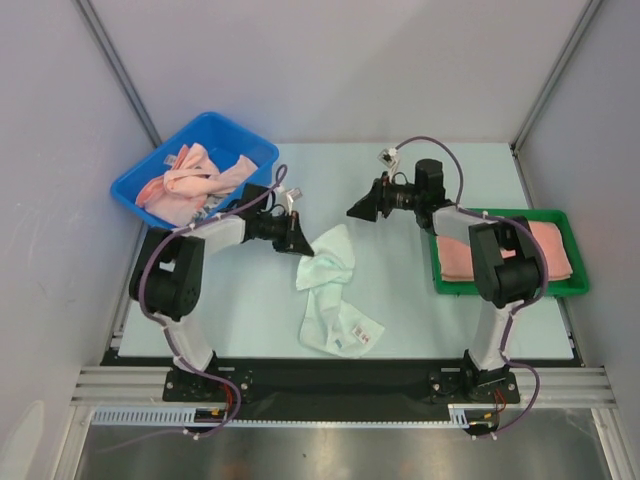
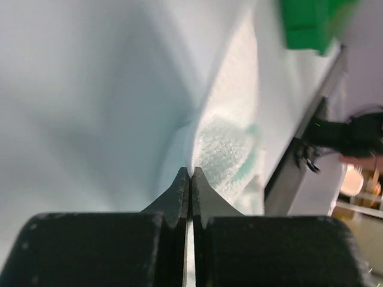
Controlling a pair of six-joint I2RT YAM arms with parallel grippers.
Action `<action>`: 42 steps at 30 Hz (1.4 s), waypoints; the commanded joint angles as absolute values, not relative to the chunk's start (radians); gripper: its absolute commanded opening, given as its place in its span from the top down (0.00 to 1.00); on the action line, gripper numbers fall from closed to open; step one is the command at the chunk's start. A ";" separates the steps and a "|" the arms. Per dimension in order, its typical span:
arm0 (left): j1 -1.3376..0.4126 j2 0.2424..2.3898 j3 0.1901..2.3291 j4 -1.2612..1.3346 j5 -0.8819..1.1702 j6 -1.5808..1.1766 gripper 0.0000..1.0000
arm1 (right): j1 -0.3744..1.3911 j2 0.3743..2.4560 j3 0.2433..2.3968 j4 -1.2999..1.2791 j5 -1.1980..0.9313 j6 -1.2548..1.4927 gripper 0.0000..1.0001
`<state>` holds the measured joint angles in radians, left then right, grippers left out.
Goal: Fold and stack the towels
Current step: Flatten out the crumpled towel
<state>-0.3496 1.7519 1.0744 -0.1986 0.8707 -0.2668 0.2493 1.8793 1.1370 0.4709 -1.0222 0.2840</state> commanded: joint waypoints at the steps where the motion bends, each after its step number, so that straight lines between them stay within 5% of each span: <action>1: -0.328 1.805 1.132 -0.333 0.726 -0.195 1.00 | 0.279 1.960 1.210 0.399 -1.039 0.261 0.29; 16: -0.328 1.956 1.266 -0.452 0.493 -0.127 0.98 | 0.386 2.241 1.531 0.042 -0.707 0.124 0.35; 26: -0.295 1.823 1.332 -0.604 0.021 -0.339 0.57 | 0.509 2.253 1.560 -0.120 -0.482 0.098 0.40; 33: -0.328 1.492 0.955 -0.401 0.179 -0.607 0.51 | 0.525 2.218 1.502 -0.163 -0.422 0.164 0.43; 42: -0.480 1.416 0.690 -0.121 0.238 -0.905 0.45 | 0.534 2.152 1.410 -0.126 -0.394 0.212 0.47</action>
<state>-0.4473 1.4269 0.7120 -0.2657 0.2214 -0.7620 0.5282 2.1666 1.4578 -0.0422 -0.4469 0.1841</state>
